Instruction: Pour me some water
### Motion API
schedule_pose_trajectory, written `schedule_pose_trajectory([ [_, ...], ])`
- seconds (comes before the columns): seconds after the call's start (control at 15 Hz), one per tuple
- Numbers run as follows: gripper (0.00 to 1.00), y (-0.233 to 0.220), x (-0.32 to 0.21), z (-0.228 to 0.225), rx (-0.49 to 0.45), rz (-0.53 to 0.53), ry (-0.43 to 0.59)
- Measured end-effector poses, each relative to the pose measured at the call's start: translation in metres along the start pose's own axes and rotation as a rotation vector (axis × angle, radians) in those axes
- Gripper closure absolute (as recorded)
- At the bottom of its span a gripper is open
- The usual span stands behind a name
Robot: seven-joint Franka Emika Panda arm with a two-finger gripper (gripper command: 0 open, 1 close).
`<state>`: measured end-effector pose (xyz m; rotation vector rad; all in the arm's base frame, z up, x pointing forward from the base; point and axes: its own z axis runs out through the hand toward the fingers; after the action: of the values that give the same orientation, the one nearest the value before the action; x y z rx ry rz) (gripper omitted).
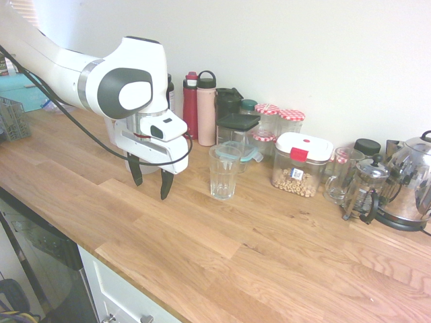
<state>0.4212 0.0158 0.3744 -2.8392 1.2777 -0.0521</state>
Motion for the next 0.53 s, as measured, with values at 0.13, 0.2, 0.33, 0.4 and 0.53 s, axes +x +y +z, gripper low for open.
schedule_pose_trajectory([
  [0.13,0.0,0.0,0.0,0.0,0.001,0.003,0.0],
  [0.2,0.0,-0.001,-0.002,-0.004,0.008,0.008,0.003],
  [0.33,0.0,-0.004,-0.016,-0.025,0.032,0.01,0.007],
  [0.4,0.0,-0.003,-0.028,-0.043,0.041,0.004,0.012],
  [0.53,0.0,-0.003,-0.062,-0.083,0.074,-0.015,0.049],
])
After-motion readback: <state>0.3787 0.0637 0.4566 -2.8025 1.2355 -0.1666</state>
